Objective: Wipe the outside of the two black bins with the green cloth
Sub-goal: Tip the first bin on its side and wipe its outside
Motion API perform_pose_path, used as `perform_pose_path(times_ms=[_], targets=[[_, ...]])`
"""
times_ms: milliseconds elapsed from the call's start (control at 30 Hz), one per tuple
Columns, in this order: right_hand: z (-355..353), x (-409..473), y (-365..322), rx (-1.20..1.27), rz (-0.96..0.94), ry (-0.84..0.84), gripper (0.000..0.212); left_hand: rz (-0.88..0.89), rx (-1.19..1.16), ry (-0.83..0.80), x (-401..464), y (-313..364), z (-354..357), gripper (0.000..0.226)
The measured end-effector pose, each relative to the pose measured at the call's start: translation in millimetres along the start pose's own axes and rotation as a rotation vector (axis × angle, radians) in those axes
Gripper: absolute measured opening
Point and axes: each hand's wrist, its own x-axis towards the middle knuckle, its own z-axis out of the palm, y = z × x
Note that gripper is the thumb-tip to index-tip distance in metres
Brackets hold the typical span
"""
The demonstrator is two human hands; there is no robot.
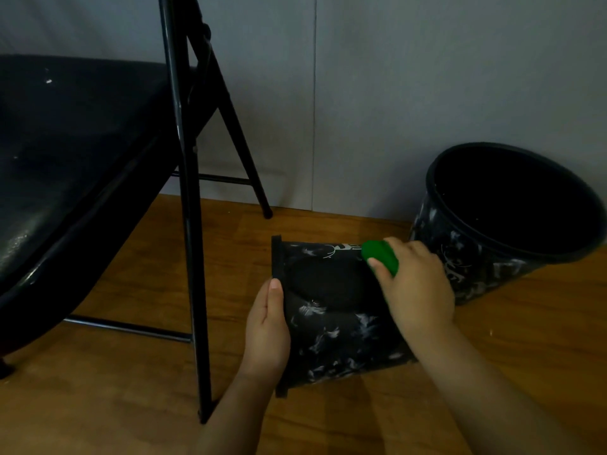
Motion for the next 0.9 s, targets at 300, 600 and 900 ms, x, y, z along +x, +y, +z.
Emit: perform_pose_path(times_ms=[300, 600, 900], targets=[[2, -15, -4, 0.032, -0.146, -0.005, 0.050, -0.016, 0.024, -0.012, 5, 7, 0, 0.024], [4, -17, 3, 0.016, -0.183, 0.017, 0.049, -0.003, 0.045, 0.005, 4, 11, 1, 0.021], [1, -11, -1, 0.027, -0.206, -0.015, 0.049, -0.014, 0.041, 0.005, 4, 11, 1, 0.022]])
